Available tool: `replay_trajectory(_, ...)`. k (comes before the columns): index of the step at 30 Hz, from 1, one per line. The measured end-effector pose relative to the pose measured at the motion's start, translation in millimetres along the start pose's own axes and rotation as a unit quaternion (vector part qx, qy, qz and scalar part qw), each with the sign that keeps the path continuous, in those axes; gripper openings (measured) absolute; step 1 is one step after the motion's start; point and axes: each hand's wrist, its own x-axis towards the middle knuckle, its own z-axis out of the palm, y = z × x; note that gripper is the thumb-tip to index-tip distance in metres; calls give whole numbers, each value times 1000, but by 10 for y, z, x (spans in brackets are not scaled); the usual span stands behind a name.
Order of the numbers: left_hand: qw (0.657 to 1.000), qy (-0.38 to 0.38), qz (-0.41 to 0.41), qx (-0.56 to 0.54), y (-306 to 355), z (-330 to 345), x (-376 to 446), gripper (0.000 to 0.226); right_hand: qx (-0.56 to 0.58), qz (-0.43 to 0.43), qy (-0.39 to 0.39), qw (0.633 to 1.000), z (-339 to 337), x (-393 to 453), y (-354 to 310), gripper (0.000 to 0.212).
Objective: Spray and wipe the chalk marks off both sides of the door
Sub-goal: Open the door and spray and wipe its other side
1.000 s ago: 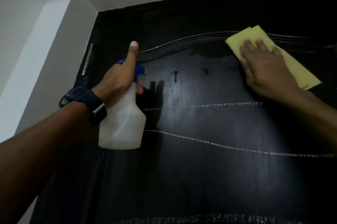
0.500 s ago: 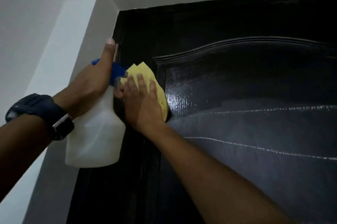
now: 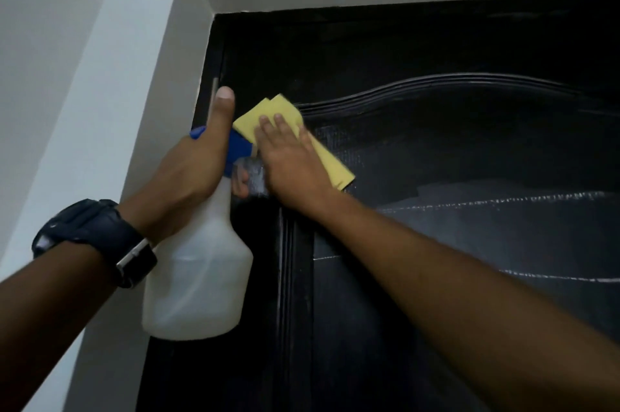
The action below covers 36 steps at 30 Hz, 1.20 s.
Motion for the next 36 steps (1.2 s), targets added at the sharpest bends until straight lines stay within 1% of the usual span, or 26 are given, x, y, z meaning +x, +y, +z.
replay_trajectory(3,1000,-8,13,-23,16,-9,-39,106,-31,49,15,998,-212,173,434,62)
replay_trajectory(4,999,-6,15,-29,23,-7,-42,106,-29,60,16,998,-259,152,568,61)
replay_trajectory(7,999,-6,6,-46,-17,53,-15,120,-37,66,8,997,-344,-19,860,58)
replay_trajectory(8,999,-12,5,-50,-28,97,-12,121,-42,73,11,996,-381,-88,965,59)
replay_trajectory(11,997,-51,23,-52,-11,265,-59,115,-60,131,31,989,-516,-300,1404,60)
replay_trajectory(14,995,-88,21,-47,64,512,-141,111,-116,185,29,976,-685,-558,1960,59)
replay_trajectory(17,995,-94,19,-29,215,797,-158,116,-151,222,2,963,-906,-878,2538,56)
replay_trajectory(21,997,-69,-12,-29,489,1221,-198,130,-203,256,-24,945,-1140,-1499,3305,48)
replay_trajectory(22,997,-71,-9,-30,565,1334,-231,128,-215,263,-27,940,-1182,-1681,3503,47)
replay_trajectory(24,996,-73,2,-41,707,1579,-303,114,-230,271,-27,934,-1276,-2060,3889,44)
replay_trajectory(27,995,-79,13,-56,916,1958,-437,104,-240,239,-22,941,-1333,-2535,4359,43)
replay_trajectory(32,990,-124,-24,-64,1209,2627,-859,107,-169,186,-16,968,-1424,-2643,4513,50)
replay_trajectory(34,988,-136,-23,-69,1280,2897,-1055,109,-140,203,3,969,-1530,-2725,4536,47)
replay_trajectory(36,985,-147,-29,-90,1327,3093,-1202,110,-115,258,37,959,-1741,-2898,4500,43)
